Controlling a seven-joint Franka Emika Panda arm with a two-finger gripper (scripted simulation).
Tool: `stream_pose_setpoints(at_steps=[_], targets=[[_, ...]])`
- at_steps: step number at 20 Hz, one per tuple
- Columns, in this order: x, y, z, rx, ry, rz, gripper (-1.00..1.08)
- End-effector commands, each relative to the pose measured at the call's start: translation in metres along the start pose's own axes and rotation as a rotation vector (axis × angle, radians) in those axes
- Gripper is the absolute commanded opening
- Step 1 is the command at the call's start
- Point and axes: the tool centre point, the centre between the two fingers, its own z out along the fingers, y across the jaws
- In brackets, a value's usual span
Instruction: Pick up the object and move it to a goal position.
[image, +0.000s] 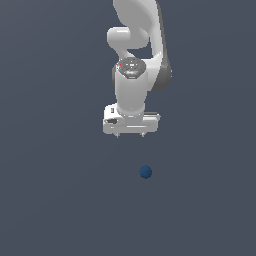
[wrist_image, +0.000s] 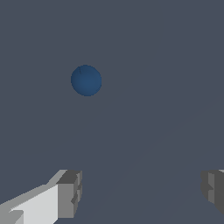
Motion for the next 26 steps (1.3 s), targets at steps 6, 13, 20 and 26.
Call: stream_pose_setpoints(at_steps=[6, 13, 20, 26], targets=[[0.002, -0.002, 0.003, -0.001, -0.004, -0.011, 1.00], [0.020, -0.011, 0.014, -0.006, -0.002, -0.095, 1.00], [0.052, -0.030, 0.036, -0.011, 0.001, -0.251, 1.00], [0.080, -0.049, 0.062, -0.010, 0.006, -0.403, 1.00]])
